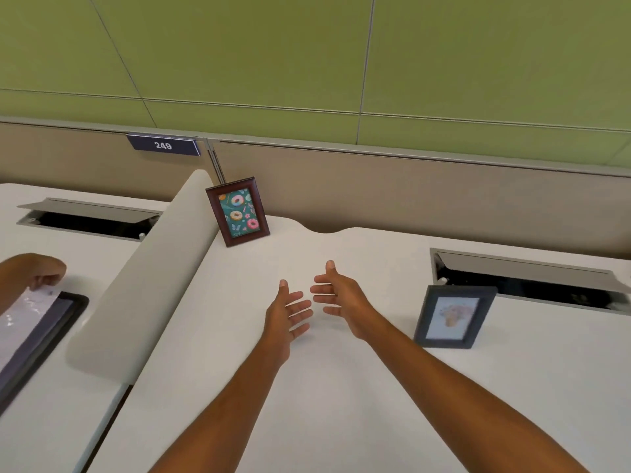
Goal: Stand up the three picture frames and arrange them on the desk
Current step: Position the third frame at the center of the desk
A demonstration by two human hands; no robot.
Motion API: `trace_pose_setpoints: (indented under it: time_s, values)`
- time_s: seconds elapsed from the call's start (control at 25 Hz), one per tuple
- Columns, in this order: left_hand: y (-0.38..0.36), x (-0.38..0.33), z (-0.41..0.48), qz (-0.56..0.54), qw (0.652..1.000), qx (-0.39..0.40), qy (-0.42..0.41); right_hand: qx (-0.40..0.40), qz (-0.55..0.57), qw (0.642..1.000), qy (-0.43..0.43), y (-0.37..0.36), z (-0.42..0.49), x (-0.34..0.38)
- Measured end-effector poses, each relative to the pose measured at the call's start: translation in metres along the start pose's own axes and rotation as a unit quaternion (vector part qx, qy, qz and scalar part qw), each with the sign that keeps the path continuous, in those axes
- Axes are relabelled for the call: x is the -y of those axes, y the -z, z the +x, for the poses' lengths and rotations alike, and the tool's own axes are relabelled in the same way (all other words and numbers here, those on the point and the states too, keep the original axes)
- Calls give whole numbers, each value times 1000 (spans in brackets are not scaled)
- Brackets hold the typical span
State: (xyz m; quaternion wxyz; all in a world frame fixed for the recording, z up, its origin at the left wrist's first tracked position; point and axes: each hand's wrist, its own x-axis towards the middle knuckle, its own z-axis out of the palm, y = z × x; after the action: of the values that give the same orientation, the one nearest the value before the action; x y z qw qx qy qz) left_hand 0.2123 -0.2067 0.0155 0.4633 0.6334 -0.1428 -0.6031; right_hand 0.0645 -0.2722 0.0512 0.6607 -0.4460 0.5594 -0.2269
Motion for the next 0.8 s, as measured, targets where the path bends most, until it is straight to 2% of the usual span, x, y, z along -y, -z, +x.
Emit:
trace_pose_setpoints:
  time_s: [0.28, 0.4, 0.6, 0.8]
  values:
    - [-68, 40, -49, 17, 1000, 20, -11, 8, 8, 999, 51, 93, -77, -46]
    - [-103, 57, -66, 25, 999, 30, -10, -2, 21, 999, 45, 147, -104, -74]
    - [-161, 80, -83, 52, 999, 9, 4, -63, 34, 997, 33, 237, -135, -110]
    - [-205, 97, -88, 58, 998, -17, -11, -171, 42, 984, 23, 306, -145, -122]
